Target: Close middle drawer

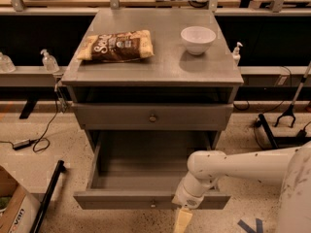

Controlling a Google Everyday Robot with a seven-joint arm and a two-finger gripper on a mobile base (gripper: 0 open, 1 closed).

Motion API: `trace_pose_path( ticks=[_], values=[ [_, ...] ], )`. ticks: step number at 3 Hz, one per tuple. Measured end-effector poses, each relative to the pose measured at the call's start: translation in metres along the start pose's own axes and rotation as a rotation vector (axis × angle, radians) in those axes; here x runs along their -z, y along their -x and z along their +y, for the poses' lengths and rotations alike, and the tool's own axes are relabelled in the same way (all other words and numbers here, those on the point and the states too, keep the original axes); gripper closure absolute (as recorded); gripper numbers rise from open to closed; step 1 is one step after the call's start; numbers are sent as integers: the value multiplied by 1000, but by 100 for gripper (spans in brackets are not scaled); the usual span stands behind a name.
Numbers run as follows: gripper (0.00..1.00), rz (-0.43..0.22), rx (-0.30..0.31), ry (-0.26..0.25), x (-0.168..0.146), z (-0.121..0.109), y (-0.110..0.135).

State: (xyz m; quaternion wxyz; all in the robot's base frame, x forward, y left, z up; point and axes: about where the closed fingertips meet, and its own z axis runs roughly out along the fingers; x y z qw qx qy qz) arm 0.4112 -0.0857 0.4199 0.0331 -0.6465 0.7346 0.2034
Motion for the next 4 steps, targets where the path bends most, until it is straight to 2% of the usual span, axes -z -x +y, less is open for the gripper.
trace_pose_path(
  ticks=[1,3,4],
  values=[
    [41,-30,33,-21,1,-27,13],
    [88,-36,41,-21,-1,-31,16],
    [100,-36,41,-21,2,-30,17]
  ],
)
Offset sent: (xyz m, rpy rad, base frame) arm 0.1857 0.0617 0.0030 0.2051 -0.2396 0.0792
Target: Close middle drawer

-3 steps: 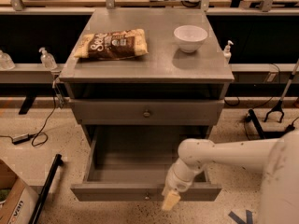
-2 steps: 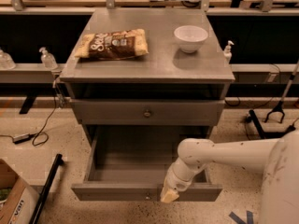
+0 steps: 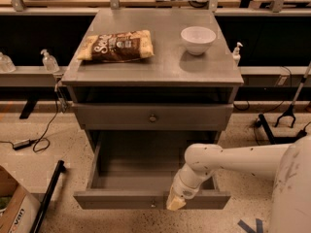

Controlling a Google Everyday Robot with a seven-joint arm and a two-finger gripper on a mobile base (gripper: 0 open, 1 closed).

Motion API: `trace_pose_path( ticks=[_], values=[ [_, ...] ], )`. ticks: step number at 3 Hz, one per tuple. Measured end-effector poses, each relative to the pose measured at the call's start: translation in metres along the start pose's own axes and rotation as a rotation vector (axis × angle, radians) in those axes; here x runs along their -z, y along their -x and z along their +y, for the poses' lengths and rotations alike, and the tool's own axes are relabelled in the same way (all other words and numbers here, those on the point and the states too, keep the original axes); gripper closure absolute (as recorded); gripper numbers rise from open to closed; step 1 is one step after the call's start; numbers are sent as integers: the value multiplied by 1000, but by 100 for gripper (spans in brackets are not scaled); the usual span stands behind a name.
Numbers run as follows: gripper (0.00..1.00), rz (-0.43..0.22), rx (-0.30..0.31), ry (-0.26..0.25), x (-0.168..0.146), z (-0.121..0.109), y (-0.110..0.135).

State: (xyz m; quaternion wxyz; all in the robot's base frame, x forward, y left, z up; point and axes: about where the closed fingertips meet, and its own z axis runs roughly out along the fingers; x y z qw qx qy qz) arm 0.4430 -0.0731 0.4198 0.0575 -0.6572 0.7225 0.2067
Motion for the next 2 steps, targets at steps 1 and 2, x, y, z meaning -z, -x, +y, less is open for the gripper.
trace_pose_path(
  ticks=[1,2],
  values=[
    [100,0,0,0,1,0,0],
    [100,3,-3,-2,6,22,-3]
  ],
)
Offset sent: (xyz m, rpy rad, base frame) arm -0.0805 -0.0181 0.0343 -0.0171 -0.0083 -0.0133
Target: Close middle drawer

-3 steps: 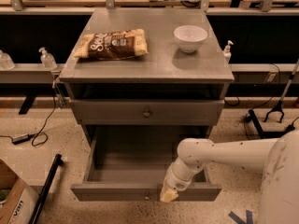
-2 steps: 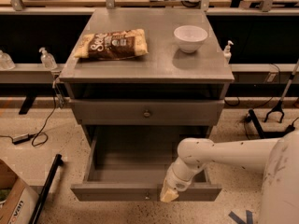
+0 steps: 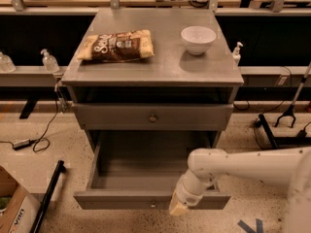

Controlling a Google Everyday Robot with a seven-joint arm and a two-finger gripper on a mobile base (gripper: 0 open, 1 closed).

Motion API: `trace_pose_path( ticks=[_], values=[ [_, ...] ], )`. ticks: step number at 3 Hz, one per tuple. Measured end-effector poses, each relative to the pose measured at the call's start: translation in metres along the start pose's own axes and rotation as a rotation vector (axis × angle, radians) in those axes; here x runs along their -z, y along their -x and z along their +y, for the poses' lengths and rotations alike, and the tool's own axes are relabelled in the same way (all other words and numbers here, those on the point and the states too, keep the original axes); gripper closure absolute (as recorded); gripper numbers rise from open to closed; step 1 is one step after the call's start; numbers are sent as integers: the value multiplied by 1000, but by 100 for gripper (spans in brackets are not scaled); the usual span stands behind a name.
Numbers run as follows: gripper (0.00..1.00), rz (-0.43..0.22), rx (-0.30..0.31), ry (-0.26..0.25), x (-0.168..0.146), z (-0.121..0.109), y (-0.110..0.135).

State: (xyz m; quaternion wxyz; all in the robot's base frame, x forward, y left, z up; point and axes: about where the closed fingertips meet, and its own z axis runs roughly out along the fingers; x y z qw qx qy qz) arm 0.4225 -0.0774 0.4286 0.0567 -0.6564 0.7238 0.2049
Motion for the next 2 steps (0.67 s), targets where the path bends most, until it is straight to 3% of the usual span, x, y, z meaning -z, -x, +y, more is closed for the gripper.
trace_pose_path(
  ticks=[1,2],
  values=[
    [100,-2,-3,-22,12,35,-5],
    [100,-3,9,-26,13,49,-6]
  ],
)
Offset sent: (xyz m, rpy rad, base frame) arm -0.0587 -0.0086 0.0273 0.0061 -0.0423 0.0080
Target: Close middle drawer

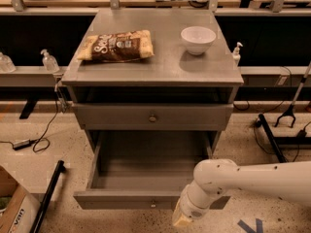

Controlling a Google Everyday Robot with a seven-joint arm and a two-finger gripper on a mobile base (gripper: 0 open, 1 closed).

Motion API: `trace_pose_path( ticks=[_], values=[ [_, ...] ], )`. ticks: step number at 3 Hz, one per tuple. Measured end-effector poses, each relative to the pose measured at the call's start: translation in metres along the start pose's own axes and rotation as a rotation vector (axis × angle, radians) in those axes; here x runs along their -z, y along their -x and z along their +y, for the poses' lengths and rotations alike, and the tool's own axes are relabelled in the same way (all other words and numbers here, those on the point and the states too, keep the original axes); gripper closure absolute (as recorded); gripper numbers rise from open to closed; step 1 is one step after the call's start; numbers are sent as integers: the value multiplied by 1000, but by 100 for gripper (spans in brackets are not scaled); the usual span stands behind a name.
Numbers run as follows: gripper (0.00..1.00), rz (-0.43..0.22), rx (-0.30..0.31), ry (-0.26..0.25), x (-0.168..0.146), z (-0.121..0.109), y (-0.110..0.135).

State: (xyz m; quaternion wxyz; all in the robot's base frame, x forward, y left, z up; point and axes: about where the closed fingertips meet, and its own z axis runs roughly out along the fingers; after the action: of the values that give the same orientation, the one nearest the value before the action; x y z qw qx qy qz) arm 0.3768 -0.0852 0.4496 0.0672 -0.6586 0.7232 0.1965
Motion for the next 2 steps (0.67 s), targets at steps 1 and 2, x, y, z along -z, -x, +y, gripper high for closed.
trace_pose_path(
  ticks=[1,2],
  values=[
    [100,-17,10,11,-6,2,2],
    [100,-24,18,36,-20,-8,3]
  ],
)
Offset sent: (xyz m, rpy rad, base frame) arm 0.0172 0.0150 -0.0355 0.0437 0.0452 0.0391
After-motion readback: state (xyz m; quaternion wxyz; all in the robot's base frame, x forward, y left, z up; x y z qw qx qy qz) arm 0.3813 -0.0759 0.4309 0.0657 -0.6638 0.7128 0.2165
